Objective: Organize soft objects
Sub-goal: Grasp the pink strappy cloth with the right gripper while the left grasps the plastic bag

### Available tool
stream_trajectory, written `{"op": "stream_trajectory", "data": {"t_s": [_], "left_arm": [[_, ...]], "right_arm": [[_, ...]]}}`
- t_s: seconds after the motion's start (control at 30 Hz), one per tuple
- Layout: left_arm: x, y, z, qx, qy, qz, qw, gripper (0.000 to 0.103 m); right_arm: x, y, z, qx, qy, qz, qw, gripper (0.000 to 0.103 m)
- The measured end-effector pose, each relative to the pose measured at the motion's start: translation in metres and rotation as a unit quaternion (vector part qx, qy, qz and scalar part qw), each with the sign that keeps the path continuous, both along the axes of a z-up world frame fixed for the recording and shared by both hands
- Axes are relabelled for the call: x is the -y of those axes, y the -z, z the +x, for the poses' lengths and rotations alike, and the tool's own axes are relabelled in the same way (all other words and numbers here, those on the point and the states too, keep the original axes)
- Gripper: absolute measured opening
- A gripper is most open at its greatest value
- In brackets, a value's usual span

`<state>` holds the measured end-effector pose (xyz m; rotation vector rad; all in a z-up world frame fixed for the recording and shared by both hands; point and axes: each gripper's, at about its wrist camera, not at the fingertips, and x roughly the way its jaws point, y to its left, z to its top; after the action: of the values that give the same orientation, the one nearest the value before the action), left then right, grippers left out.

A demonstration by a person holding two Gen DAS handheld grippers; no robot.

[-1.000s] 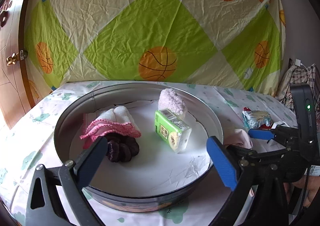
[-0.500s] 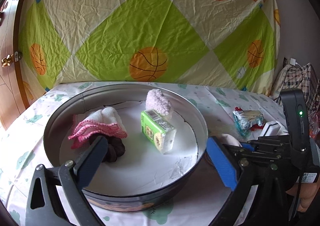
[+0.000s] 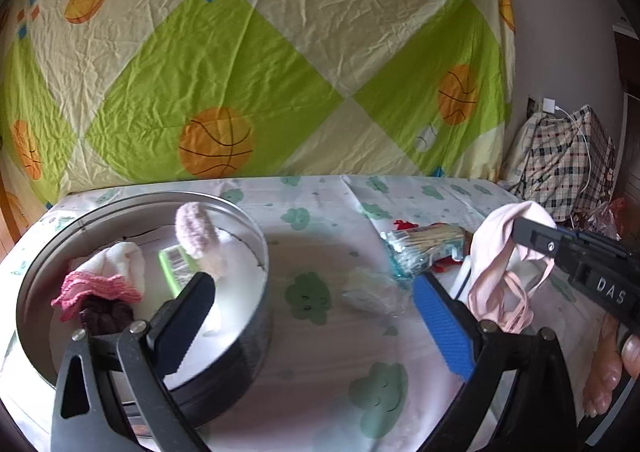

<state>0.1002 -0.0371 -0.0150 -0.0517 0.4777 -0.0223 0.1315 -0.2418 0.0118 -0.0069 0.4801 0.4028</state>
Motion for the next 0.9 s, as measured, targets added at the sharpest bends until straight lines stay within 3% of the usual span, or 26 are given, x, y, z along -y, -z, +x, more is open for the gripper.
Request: {"op": "stream_trajectory", "data": {"t_s": [0.27,0.4,0.7,0.9], "left_arm": [[0.046,0.008,0.019,-0.025,0.036,0.014,0.9989,0.101],[0.063,0.019,0.035,-0.055,0.047,0.047,0.9963,0.102],[0.068,0.037,0.084,-0.123,0.054,0.068,0.9885,0.096],[0.066,0.049,0.104,-0.171,0.062,0.058,0.9816,0.090]], "right_arm": [[0.060,0.000,-0.002,0.011,0.063,0.020,0.998,0.011],[0.077,0.006,0.003,0.005,0.081,0.034,0.996,0.011],[0.071,0.017,0.000,0.007,0.065,0.047,0.997,0.011],[0.066,0.027,-0.001,0.008,0.058,0.054,0.997,0.011]]}}
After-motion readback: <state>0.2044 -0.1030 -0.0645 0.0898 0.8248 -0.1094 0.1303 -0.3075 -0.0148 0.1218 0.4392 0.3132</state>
